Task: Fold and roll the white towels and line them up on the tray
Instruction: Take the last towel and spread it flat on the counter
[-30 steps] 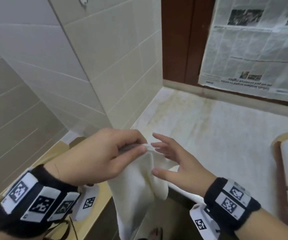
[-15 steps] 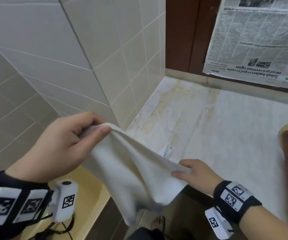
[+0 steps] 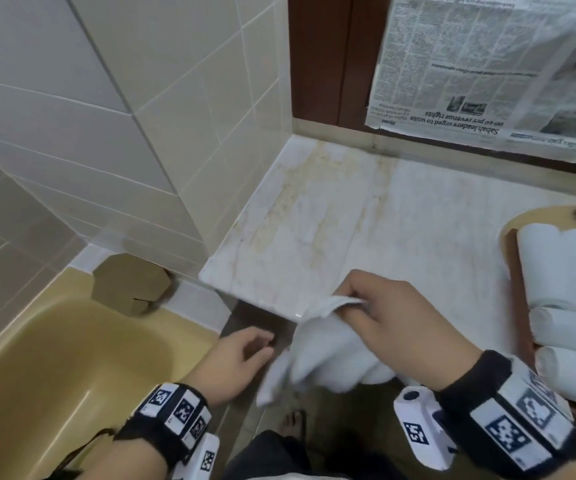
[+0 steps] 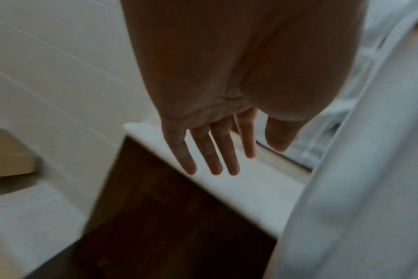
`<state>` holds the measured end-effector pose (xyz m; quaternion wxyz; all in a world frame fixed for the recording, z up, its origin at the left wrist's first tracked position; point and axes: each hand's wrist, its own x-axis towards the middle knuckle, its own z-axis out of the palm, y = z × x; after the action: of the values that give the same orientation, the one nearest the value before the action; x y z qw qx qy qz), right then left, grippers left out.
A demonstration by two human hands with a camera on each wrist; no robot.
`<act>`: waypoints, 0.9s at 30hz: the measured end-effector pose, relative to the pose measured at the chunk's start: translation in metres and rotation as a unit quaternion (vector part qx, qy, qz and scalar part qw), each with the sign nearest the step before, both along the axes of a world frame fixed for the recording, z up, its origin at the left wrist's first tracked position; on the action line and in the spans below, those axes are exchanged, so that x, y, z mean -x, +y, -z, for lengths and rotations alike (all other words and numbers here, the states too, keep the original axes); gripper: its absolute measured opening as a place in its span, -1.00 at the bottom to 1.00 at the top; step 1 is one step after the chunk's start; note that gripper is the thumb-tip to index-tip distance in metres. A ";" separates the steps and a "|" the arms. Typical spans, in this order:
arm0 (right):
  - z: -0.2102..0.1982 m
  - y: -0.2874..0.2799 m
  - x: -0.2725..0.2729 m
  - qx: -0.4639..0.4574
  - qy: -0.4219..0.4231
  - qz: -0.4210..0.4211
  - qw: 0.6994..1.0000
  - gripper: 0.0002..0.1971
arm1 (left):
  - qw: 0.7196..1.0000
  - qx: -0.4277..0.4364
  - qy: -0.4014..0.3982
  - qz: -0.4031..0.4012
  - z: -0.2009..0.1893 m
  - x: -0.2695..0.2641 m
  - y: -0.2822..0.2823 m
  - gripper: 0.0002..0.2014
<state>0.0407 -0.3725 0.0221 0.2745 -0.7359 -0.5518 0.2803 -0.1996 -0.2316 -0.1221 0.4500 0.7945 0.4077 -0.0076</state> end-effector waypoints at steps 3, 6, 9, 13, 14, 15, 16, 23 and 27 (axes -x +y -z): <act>-0.002 0.000 0.000 0.034 -0.068 -0.003 0.997 -0.87 | 0.990 -0.004 -0.142 -0.001 -0.062 -0.038 -0.006 -0.73; 0.004 -0.002 -0.008 0.055 -0.084 0.026 0.995 -0.85 | 0.968 -0.086 -0.223 0.074 -0.113 -0.060 -0.013 -0.60; 0.009 -0.009 -0.013 0.066 -0.084 0.040 0.993 -0.86 | 0.946 -0.180 -0.212 0.167 -0.130 -0.075 -0.023 -0.53; 0.013 -0.023 -0.023 0.056 -0.056 0.070 0.994 -0.85 | 0.909 -0.288 -0.203 0.223 -0.124 -0.097 -0.029 -0.83; 0.015 -0.027 -0.027 0.051 -0.054 0.078 0.994 -0.83 | 0.900 -0.306 -0.203 0.234 -0.121 -0.101 -0.029 -0.85; 0.018 -0.031 -0.030 0.045 -0.053 0.087 0.994 -0.81 | 0.893 -0.322 -0.198 0.246 -0.120 -0.105 -0.028 -0.86; 0.020 -0.036 -0.033 0.039 -0.053 0.096 0.993 -0.79 | 0.886 -0.335 -0.194 0.256 -0.119 -0.108 -0.028 -0.85; 0.058 -0.083 -0.055 0.030 0.002 0.118 0.993 -0.43 | 0.854 -0.383 -0.179 0.302 -0.152 -0.126 -0.010 -0.80; 0.099 -0.111 -0.075 0.066 0.028 0.175 0.982 -0.42 | 0.823 -0.459 -0.210 0.261 -0.184 -0.128 0.024 -0.78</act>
<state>0.1152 -0.4831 -0.0771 0.2856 -0.8294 -0.3871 0.2841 -0.0717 -0.2073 0.0614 0.0897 0.9683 0.0377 0.2301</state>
